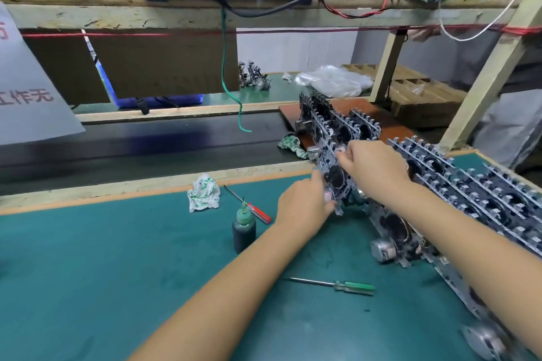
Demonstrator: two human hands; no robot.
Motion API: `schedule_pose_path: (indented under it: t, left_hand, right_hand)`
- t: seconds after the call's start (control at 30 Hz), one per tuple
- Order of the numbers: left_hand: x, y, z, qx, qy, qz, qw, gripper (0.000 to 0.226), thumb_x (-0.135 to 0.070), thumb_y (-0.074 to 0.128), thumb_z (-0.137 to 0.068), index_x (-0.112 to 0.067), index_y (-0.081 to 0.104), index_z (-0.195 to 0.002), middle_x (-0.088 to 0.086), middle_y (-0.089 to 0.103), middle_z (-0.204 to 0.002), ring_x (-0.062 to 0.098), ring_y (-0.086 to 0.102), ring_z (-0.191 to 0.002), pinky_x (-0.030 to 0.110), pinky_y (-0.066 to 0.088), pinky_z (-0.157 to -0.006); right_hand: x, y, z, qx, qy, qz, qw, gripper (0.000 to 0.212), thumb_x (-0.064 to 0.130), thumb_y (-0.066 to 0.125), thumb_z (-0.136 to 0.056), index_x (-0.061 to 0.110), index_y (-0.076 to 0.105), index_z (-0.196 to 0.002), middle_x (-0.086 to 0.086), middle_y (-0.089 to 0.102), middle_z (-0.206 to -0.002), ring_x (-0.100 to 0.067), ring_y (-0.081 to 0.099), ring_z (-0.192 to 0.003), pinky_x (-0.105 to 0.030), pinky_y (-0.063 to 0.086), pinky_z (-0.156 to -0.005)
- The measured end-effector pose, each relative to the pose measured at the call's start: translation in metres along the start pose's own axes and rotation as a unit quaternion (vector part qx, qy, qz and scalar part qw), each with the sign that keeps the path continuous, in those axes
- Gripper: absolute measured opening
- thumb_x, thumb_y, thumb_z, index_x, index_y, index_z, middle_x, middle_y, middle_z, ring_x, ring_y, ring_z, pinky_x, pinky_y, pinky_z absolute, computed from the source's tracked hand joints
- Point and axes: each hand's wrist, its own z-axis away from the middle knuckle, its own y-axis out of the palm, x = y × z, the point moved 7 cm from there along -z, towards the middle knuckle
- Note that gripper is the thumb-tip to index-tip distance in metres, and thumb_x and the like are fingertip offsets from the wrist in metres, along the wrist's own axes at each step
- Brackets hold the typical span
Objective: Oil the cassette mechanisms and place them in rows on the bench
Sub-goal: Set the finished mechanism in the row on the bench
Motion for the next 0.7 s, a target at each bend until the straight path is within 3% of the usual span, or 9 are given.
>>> schedule_pose_path:
  t: [0.27, 0.4, 0.57, 0.7]
  left_hand:
    - [-0.016, 0.035, -0.038, 0.024, -0.014, -0.034, 0.999, 0.031, -0.025, 0.052, -0.095, -0.007, 0.046, -0.12, 0.014, 0.062, -0.111, 0.035, 0.057, -0.104, 0.037, 0.037, -0.066]
    - [-0.024, 0.04, -0.044, 0.006, -0.018, -0.036, 0.999, 0.024, -0.015, 0.052, -0.094, -0.004, 0.048, -0.116, 0.017, 0.062, -0.108, 0.036, 0.058, -0.101, 0.037, 0.036, -0.065]
    - [-0.025, 0.046, -0.045, 0.034, -0.021, -0.021, 0.999, 0.02, -0.005, 0.051, -0.093, -0.001, 0.048, -0.113, 0.021, 0.062, -0.107, 0.038, 0.058, -0.1, 0.037, 0.036, -0.066]
    - [-0.019, 0.04, -0.035, 0.077, -0.028, 0.043, 0.996, 0.028, -0.021, 0.058, -0.092, -0.001, 0.051, -0.109, 0.018, 0.062, -0.109, 0.037, 0.056, -0.103, 0.042, 0.044, -0.077]
  right_hand:
    - [-0.022, 0.026, -0.02, -0.024, -0.008, 0.13, 0.991, 0.026, 0.03, 0.039, -0.098, 0.015, 0.044, -0.078, -0.004, 0.06, -0.074, -0.024, 0.043, -0.061, -0.028, 0.018, -0.045]
    - [-0.031, 0.029, -0.024, -0.014, -0.015, 0.138, 0.99, 0.028, 0.035, 0.04, -0.099, 0.015, 0.057, -0.091, -0.007, 0.066, -0.086, -0.028, 0.06, -0.077, -0.028, 0.026, -0.051]
    - [-0.025, 0.025, -0.022, -0.018, -0.006, 0.165, 0.986, 0.026, 0.032, 0.04, -0.099, 0.012, 0.055, -0.101, -0.005, 0.065, -0.091, -0.026, 0.057, -0.077, -0.025, 0.022, -0.048]
    - [-0.004, 0.007, -0.008, -0.05, -0.037, 0.164, 0.985, 0.027, 0.035, 0.044, -0.097, 0.011, 0.046, -0.11, -0.007, 0.059, -0.107, -0.026, 0.056, -0.1, -0.03, 0.032, -0.06]
